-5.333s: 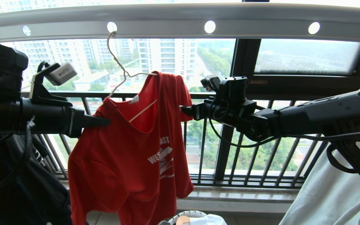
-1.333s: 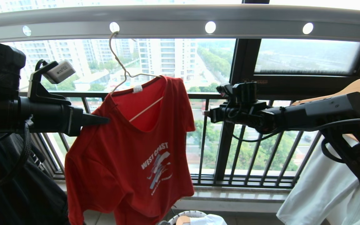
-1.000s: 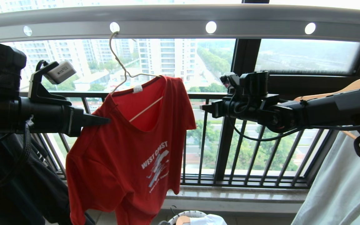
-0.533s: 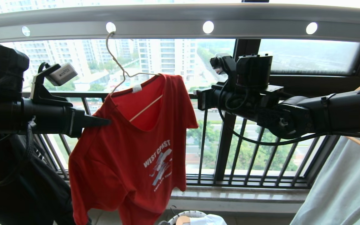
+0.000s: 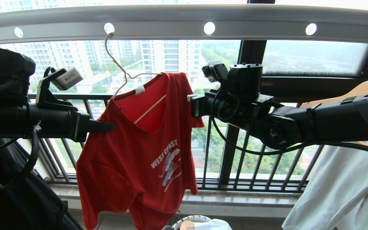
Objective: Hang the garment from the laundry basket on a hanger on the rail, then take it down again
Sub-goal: Take the clothes off the clothes rack
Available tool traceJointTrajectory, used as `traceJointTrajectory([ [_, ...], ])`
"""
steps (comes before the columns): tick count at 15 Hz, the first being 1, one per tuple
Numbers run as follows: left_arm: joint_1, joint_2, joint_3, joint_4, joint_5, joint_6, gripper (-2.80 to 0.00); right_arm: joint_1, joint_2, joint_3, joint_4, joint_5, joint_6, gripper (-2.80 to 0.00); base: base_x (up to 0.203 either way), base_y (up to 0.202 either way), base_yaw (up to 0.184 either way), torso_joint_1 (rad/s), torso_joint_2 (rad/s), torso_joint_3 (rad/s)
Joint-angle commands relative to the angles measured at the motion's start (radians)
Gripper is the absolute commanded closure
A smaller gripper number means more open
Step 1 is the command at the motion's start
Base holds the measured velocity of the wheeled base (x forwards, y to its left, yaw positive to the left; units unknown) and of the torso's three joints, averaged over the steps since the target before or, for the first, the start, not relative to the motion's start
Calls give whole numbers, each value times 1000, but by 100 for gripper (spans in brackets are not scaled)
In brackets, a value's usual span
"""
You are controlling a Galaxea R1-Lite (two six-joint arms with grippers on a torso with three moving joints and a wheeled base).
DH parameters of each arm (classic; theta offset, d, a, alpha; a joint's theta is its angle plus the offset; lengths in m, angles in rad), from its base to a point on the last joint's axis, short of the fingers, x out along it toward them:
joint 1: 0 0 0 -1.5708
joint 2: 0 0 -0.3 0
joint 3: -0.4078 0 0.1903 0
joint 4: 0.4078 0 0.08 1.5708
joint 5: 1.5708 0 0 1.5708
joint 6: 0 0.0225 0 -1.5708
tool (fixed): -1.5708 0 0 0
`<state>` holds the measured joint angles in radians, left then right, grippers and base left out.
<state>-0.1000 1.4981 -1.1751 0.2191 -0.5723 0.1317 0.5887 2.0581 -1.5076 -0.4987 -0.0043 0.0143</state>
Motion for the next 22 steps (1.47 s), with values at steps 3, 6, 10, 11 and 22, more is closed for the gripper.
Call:
traceJointTrajectory([
  [3, -1, -2, 2, 5, -3, 2, -280, 0, 22, 6, -3, 0, 6, 0, 0, 0, 0, 0, 0, 0],
  [6, -5, -23, 3, 8, -4, 0, -280, 0, 14, 12, -3, -2, 4, 0, 0, 0, 0, 0, 0, 0],
  [10, -4, -124, 79, 10, 3, 3, -280, 8, -36, 90, -3, -19, 3, 0, 0, 0, 0, 0, 0, 0],
  [11, -3, -156, 103, 10, 8, 3, -280, 8, -51, 121, -3, -21, 2, 0, 0, 0, 0, 0, 0, 0],
  [22, 17, -524, 497, 10, 187, 38, -280, 10, -144, 328, -67, -28, 6, 0, 0, 0, 0, 0, 0, 0],
])
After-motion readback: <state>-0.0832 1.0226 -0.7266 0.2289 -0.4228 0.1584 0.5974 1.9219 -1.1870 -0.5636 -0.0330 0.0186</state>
